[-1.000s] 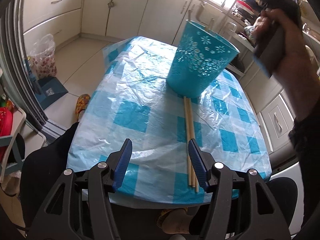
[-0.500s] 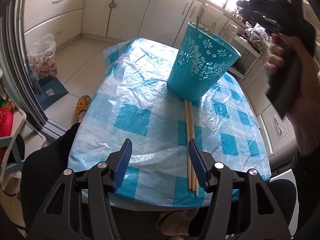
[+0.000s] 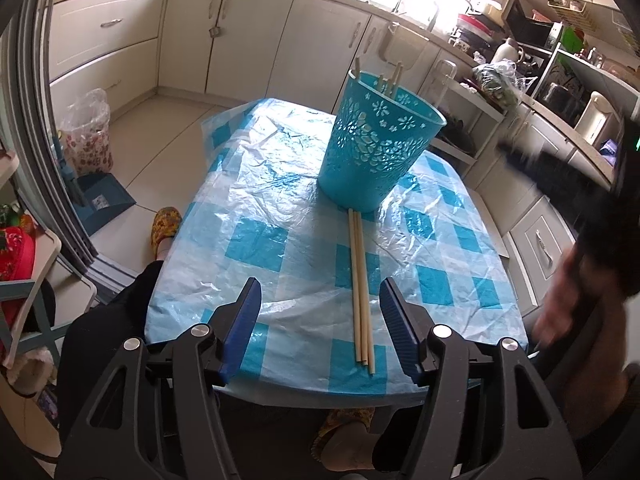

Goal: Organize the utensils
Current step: 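Move the right tool back toward the chopsticks beside the basket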

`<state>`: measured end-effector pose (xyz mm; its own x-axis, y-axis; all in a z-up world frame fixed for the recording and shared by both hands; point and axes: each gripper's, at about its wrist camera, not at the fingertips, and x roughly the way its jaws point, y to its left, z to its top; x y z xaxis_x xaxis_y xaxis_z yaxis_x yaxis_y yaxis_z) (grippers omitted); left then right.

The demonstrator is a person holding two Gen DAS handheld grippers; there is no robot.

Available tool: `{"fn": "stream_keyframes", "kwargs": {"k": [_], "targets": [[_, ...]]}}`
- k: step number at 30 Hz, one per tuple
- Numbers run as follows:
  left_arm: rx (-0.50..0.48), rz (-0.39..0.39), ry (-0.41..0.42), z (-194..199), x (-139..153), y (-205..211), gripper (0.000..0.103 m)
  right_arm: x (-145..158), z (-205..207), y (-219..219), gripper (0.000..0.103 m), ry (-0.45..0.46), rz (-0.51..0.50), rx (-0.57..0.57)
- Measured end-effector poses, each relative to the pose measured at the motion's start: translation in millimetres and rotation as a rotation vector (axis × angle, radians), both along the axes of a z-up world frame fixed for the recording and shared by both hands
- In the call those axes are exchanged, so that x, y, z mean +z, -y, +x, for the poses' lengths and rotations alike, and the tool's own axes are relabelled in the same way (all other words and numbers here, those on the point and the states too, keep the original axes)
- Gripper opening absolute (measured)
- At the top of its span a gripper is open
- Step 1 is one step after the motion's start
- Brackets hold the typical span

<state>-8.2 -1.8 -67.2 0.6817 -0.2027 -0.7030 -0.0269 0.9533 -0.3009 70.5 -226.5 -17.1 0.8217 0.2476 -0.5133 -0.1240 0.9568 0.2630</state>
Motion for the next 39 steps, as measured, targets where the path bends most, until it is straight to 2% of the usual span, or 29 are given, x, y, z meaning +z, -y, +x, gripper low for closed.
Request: {"fn": "stream_keyframes", "kwargs": {"k": [5, 10, 29, 39], "targets": [[-0.007, 0.000, 0.024, -10, 9, 1, 0.060, -37, -11, -7, 0.024, -0.114, 0.008, 0.012], [-0.010, -0.001, 0.036, -17, 14, 0, 0.062, -54, -18, -20, 0.024, -0.166, 0.006, 0.036], [-0.008, -0.007, 0.043, -22, 16, -6, 0.063, -71, -27, -31, 0.026, -0.216, -0.012, 0.074], [0.035, 0.006, -0.031, -19, -12, -24, 0.063, -94, -6, -37, 0.026, -0.268, -0.044, 0.075]]}}
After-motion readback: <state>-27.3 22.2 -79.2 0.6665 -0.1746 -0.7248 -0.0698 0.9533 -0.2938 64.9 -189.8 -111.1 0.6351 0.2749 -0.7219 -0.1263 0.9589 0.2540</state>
